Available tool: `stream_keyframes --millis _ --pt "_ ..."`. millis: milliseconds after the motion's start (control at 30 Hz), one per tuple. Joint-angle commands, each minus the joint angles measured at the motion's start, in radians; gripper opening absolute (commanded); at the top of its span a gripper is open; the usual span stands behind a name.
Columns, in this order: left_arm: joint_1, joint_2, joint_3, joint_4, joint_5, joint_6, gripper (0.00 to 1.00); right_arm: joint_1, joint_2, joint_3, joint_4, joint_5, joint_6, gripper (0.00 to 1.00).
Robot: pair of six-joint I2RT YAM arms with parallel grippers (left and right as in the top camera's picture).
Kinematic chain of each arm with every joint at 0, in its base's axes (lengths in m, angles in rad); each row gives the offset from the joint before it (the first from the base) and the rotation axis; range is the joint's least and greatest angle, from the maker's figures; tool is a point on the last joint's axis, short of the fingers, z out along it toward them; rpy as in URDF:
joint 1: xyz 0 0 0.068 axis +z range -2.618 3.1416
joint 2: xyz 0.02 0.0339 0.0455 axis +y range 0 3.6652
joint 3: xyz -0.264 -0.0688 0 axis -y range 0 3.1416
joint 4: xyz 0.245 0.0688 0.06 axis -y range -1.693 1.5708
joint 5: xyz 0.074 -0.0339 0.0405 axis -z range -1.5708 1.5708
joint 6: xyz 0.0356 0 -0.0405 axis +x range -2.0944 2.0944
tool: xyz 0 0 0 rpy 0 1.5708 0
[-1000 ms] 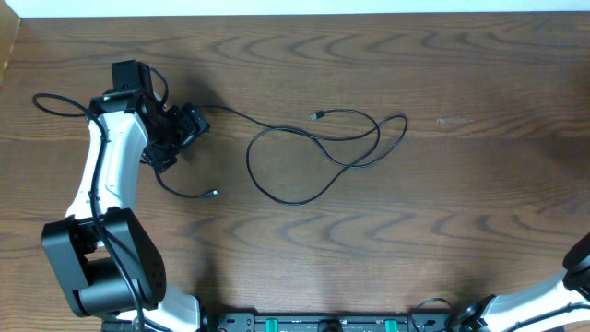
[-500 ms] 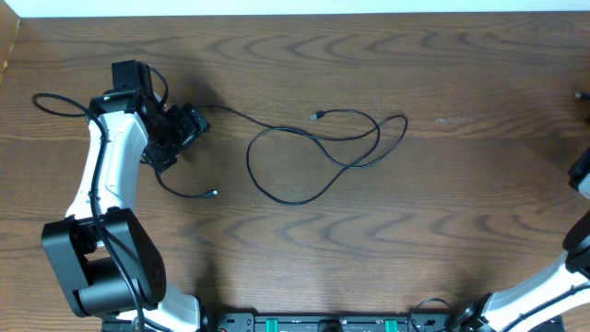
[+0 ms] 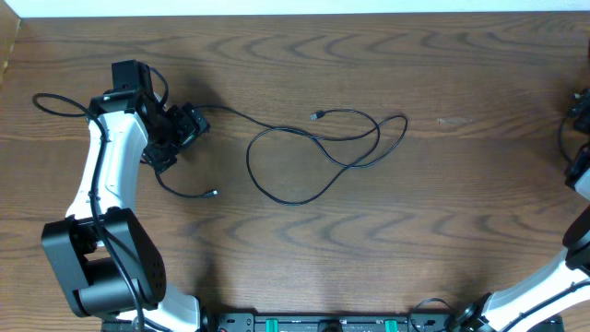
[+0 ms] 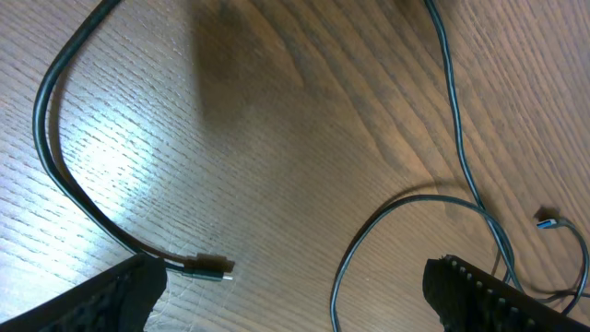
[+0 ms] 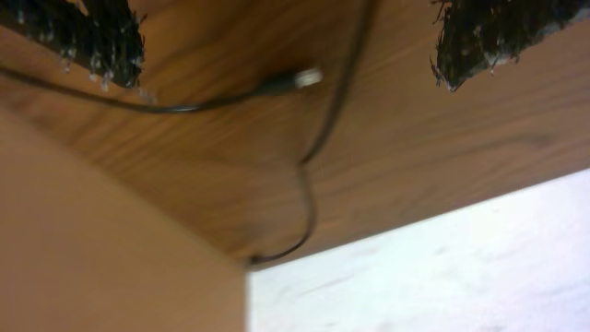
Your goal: Untangle cables
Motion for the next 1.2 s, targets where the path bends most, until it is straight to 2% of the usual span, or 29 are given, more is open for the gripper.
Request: stream_keyframes --millis 0,300,567,1167 --pt "-0.001 0.005 -0.002 -0.003 -0.007 -0.002 0.94 0.047 -0.092 0.003 -0.148 -0.048 0.007 0.99" --pt "-0.001 0.005 -0.002 -0.003 -0.007 -0.002 0.94 0.106 -0.291 0.003 -0.668 -0.046 -0.003 0.99" --pt "-0.001 0.005 -0.002 -0.003 -0.007 -0.002 0.94 0.123 -0.349 0.001 -1.007 0.121 0.047 0.99" --pt "-0.001 0.005 -0.002 -0.003 -0.007 -0.002 0.94 0.121 -0.317 -0.042 -1.129 0.482 0.047 0.99"
